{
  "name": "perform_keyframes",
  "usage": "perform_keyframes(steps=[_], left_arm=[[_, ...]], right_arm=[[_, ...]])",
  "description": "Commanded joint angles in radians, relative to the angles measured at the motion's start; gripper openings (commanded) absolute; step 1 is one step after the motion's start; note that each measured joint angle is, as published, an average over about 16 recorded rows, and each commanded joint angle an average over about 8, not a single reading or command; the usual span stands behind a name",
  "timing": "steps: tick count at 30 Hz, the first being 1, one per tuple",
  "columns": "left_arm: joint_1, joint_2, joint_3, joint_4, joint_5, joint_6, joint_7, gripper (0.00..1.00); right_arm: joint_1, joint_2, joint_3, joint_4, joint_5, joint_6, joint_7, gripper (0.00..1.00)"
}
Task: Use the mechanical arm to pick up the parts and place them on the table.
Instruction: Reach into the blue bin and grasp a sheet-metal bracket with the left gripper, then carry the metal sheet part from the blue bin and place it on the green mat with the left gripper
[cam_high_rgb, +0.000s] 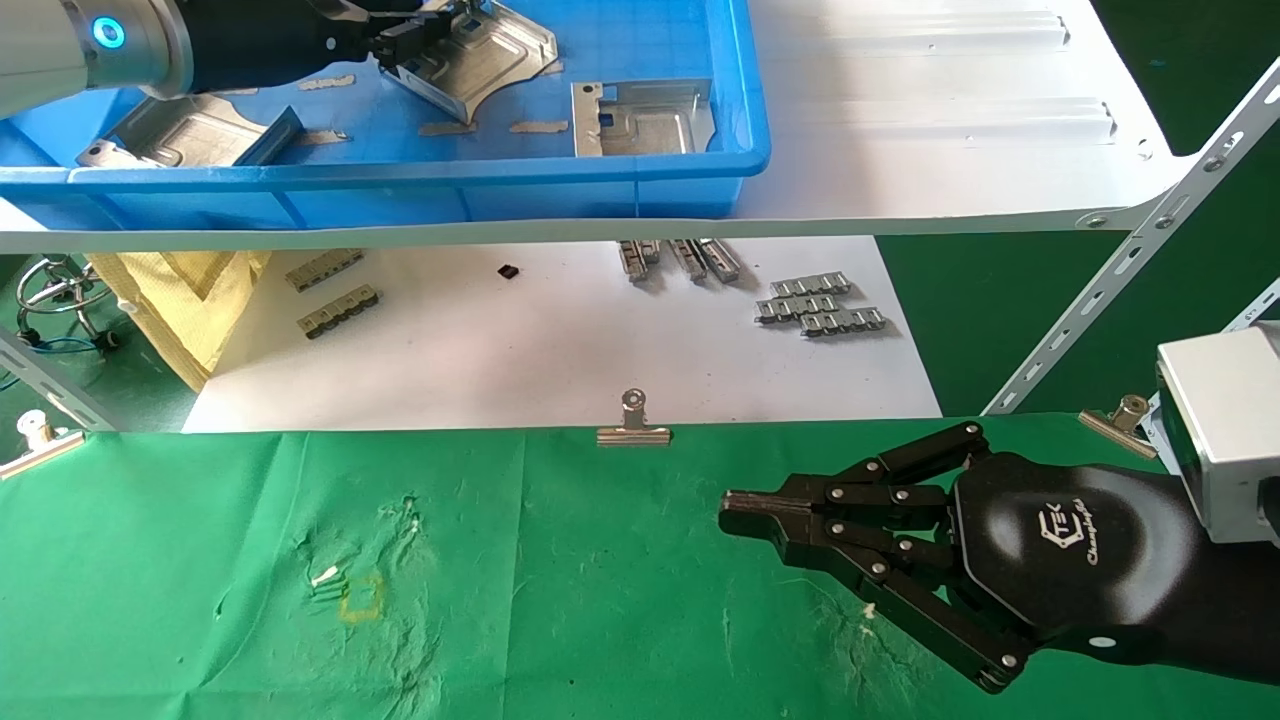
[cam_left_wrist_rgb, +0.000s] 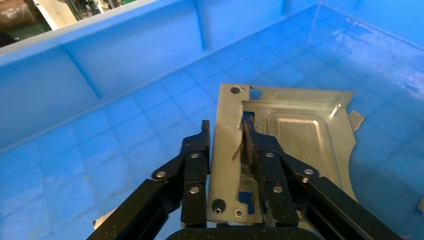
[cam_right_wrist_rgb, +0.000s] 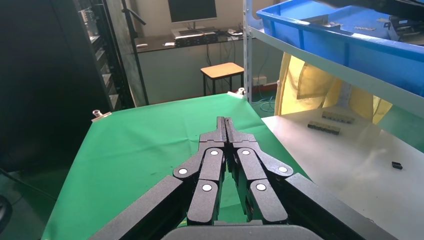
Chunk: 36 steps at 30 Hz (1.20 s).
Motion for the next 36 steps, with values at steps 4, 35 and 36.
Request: perform_keyframes(steps=[4, 35, 36], left_arm=[[-0.006, -0.008, -0.005, -0.003, -0.008, 0.017, 0.005, 0.0], [0.111, -0.29, -0.067, -0.282, -0.232, 0.749, 0.256, 0.0], [0.134, -0.311, -0.059, -0.323, -0.253, 0.75, 0.255, 0.0]], right_arm=[[0.0, 0.0, 0.0, 0.0, 0.0, 0.0, 0.0, 0.0], [0.0, 0.0, 0.0, 0.0, 0.0, 0.0, 0.0, 0.0], [0.0, 0.0, 0.0, 0.0, 0.0, 0.0, 0.0, 0.0]])
